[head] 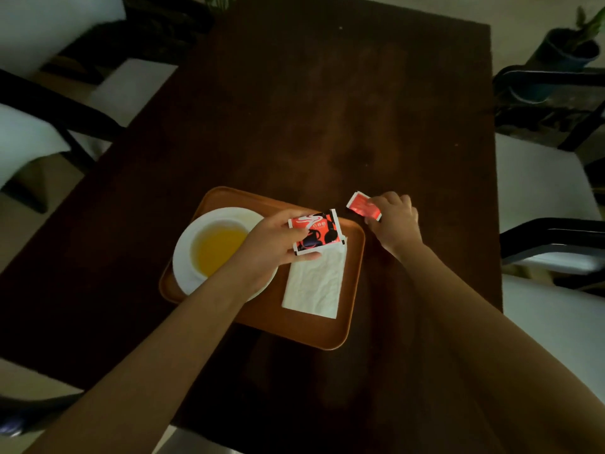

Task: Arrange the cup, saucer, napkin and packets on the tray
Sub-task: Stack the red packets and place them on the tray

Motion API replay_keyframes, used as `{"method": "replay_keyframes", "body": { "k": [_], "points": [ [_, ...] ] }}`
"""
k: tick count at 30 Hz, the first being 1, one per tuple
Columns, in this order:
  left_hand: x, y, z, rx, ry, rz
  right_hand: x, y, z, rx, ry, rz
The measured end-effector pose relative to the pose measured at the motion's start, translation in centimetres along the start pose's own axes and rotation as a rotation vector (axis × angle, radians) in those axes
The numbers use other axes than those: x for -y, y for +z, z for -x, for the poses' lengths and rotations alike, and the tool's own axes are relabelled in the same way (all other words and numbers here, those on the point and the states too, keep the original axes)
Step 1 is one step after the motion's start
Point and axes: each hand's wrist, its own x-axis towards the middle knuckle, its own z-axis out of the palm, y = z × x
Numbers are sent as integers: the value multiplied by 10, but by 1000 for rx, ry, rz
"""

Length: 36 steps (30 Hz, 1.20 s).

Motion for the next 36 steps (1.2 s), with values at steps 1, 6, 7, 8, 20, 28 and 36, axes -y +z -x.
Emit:
{"method": "replay_keyframes", "body": {
  "k": [1, 6, 7, 8, 20, 28, 36],
  "points": [
    [2, -1, 1, 4, -7, 29, 0, 2, -1, -39, -14, 9],
    [8, -3, 4, 42, 15, 36, -5, 2, 5, -157, -96, -63],
    [9, -2, 4, 47, 18, 40, -5, -1, 8, -181, -29, -169],
    [9, -2, 4, 47, 15, 48, -5, -5, 11, -208, 83, -312],
    [8, 17, 11, 139, -38, 103, 42, -75, 107, -44, 516, -1234],
    [4, -2, 30, 233, 70, 30, 86, -84, 141, 8, 467, -1523],
    [19, -13, 37, 222, 99, 92, 130, -65, 161, -103, 515, -1357]
  ]
}}
